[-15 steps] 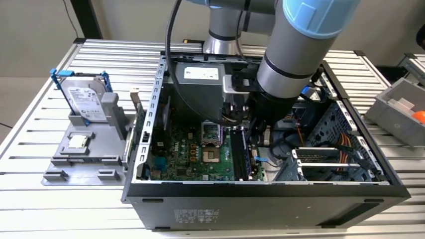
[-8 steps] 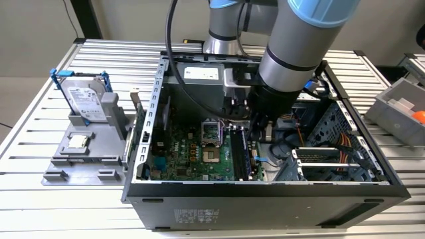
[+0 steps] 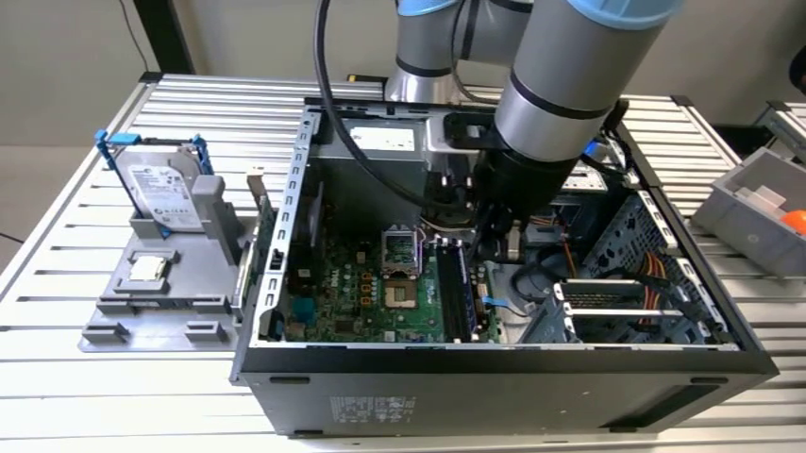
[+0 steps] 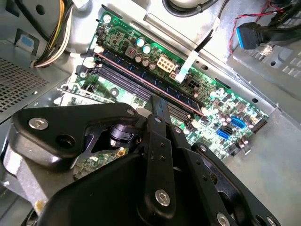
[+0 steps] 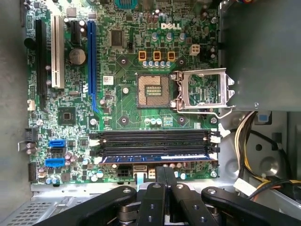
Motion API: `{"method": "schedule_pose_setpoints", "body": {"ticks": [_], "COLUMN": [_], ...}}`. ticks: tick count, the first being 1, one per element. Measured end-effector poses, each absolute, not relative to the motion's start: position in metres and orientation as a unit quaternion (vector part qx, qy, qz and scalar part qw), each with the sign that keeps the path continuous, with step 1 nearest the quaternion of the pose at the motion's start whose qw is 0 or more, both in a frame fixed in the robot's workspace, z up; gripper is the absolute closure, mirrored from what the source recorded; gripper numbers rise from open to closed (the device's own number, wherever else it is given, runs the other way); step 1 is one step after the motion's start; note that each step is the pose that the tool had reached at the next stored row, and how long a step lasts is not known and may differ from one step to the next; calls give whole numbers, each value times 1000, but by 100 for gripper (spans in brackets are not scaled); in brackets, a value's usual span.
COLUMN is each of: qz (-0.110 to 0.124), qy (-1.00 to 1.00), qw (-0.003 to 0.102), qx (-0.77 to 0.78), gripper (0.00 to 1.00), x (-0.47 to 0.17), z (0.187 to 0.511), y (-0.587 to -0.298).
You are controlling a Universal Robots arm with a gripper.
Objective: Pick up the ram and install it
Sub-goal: 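Press down the ram until it locks into place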
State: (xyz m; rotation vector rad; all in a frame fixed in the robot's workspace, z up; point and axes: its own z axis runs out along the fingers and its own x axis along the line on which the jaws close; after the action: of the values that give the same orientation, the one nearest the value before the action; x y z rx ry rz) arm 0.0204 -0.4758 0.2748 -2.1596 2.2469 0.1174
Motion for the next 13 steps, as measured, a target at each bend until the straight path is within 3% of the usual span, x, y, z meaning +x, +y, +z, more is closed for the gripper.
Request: {"method": "schedule_pose_setpoints", "body": {"ticks": [13], "qz": [38], "qy": [720], "qw": [11], "qx": [-692], "gripper": [100], "x": [20], "z": [302], "y": [-476]}}
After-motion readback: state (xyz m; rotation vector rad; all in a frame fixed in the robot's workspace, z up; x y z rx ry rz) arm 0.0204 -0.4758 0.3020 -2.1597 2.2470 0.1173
